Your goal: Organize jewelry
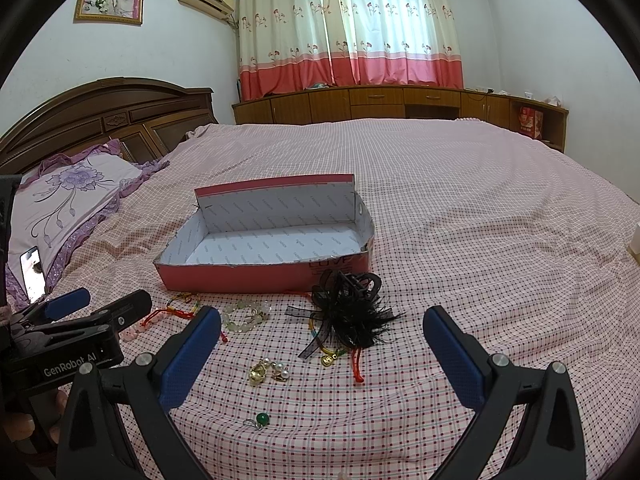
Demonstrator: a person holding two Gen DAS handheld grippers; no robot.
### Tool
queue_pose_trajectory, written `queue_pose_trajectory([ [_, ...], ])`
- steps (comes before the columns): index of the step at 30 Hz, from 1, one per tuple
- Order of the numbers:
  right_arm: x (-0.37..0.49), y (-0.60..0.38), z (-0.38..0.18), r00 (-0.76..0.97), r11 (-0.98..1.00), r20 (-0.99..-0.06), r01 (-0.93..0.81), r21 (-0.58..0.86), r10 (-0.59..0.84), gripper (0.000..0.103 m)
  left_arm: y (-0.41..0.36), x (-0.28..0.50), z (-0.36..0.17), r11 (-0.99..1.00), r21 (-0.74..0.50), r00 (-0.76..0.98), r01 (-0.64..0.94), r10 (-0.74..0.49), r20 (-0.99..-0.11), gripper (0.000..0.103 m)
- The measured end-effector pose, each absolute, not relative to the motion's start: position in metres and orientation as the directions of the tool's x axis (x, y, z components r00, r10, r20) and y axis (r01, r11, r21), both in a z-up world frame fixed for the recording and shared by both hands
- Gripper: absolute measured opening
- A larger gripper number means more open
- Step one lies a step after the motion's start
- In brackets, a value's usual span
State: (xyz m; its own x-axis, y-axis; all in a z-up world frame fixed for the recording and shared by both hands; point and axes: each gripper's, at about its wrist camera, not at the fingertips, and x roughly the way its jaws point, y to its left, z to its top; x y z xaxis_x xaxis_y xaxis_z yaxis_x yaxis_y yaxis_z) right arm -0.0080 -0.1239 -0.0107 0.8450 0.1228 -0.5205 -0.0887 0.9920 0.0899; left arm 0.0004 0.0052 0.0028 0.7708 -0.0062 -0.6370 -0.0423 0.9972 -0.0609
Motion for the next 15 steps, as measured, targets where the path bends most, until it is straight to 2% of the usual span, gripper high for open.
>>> queue_pose_trajectory([
  [15,-0.0083,-0.1197,-0.0128,0.841,0.992,-0.527,-0.087,0.091,0.122,0.103,0.0128,0.0021,-0.0011,0.997,-0.057,0.763,-0.048,0.000,-0.646,0.095],
])
